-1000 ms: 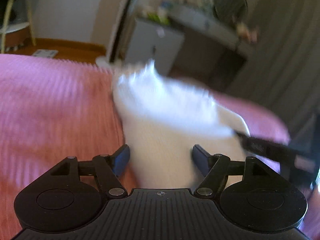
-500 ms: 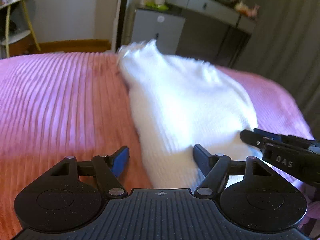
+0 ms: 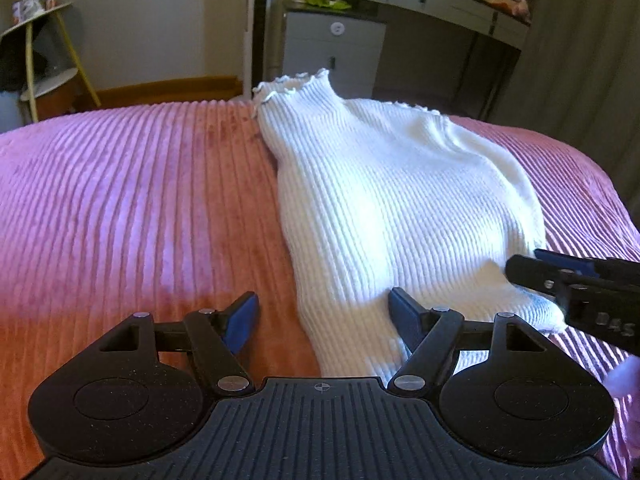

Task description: Fold small clothes

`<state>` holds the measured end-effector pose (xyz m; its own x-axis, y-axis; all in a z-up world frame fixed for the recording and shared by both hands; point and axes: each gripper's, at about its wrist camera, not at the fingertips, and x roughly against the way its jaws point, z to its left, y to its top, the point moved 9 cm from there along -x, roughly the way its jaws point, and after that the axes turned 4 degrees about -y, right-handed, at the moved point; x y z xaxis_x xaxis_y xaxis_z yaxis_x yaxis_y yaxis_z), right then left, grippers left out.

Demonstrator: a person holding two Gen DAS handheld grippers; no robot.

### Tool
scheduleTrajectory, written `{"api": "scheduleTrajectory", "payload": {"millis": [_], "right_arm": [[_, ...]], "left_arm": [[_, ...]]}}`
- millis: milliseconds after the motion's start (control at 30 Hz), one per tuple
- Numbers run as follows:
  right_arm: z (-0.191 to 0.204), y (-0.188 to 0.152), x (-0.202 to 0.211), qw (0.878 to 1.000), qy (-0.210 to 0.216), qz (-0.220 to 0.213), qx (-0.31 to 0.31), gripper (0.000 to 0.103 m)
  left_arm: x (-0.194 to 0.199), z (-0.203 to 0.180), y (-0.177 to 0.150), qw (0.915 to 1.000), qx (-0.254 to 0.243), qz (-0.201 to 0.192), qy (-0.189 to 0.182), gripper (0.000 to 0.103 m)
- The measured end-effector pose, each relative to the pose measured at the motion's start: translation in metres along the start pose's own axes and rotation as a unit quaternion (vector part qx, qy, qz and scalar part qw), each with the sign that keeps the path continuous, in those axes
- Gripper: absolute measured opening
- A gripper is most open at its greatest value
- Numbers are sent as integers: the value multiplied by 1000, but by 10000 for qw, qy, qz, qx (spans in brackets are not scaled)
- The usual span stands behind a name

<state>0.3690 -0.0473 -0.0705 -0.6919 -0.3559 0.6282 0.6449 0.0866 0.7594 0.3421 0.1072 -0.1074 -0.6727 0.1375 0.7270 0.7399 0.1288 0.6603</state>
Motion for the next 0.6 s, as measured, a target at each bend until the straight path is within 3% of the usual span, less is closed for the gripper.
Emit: {"api": "scheduleTrajectory", "payload": {"millis": [233, 367, 433, 467, 567, 600], "right_arm": [[-11, -4, 5, 9999, 90, 55, -105, 29], [-25, -12, 9, 9993, -302, 110, 202, 29], [-38, -15, 14, 9932, -1034, 215, 480, 43], [-44, -17, 18, 9904, -1245, 228, 553, 56], [-41, -18, 45, 9947, -906, 23, 483, 59], [-38, -19, 53, 9959, -758, -43, 497, 67]], "left_arm": [[9, 7, -3, 10000, 18, 10, 71, 78], [16, 7, -4, 9998, 13, 44, 170, 78], [21, 9, -5, 9995, -40, 41, 302, 81], [25, 10, -6, 9992, -68, 31, 397, 83], [38, 14, -11, 9976, -83, 18, 685, 86], [41, 16, -13, 9964, -72, 55, 838, 87]]}}
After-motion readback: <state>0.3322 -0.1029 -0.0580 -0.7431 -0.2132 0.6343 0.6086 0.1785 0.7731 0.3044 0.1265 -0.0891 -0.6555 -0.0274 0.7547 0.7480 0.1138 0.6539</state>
